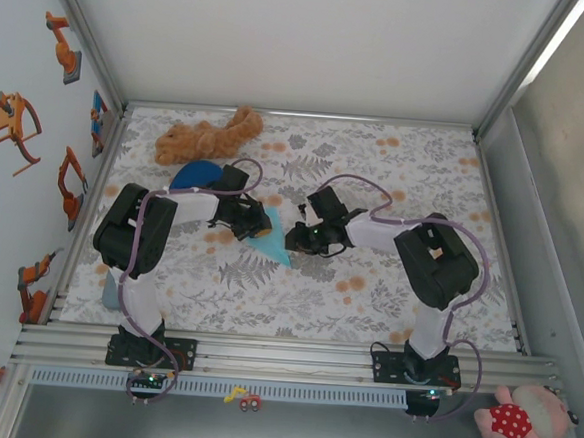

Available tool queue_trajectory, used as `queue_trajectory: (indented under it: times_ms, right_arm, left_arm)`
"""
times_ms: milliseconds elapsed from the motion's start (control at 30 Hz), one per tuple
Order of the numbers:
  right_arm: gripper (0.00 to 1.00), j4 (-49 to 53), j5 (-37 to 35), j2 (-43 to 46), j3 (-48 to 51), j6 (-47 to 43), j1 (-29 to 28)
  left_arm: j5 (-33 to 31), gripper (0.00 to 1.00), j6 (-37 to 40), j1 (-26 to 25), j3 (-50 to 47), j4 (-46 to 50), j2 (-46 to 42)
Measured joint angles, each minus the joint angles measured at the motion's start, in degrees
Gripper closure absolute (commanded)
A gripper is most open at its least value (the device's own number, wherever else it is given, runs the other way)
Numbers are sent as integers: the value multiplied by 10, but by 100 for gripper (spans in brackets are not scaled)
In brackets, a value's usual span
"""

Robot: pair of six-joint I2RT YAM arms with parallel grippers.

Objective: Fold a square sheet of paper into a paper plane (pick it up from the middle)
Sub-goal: Fourth fold the wing at the center of the table.

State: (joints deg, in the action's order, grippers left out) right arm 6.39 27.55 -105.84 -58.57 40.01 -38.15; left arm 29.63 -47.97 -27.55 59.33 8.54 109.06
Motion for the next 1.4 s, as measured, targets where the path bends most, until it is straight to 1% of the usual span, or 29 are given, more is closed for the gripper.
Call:
queue_trajectory:
  times_ms: [100, 200, 300, 500, 800, 1400]
  right_arm:
    - [78, -2, -14, 31, 0, -8, 1]
    - [84, -10, -2, 37, -7, -16, 0]
    - [87, -11, 18, 17, -26, -25, -2]
    - [89, -12, 52, -33, -59, -30, -9]
    - [90, -6, 71, -78, -72, -38, -10]
    - [90, 7, 106, -80, -49, -49, -10]
  left_arm:
    - [2, 89, 0, 1, 3, 1, 2]
    - [5, 89, 0, 2, 5, 2, 4]
    - [5, 89, 0, 2, 6, 3, 5]
    - [5, 89, 0, 2, 6, 3, 6]
    - [5, 89, 0, 2, 7, 5, 7]
    - [4, 90, 0, 3, 18, 20, 13]
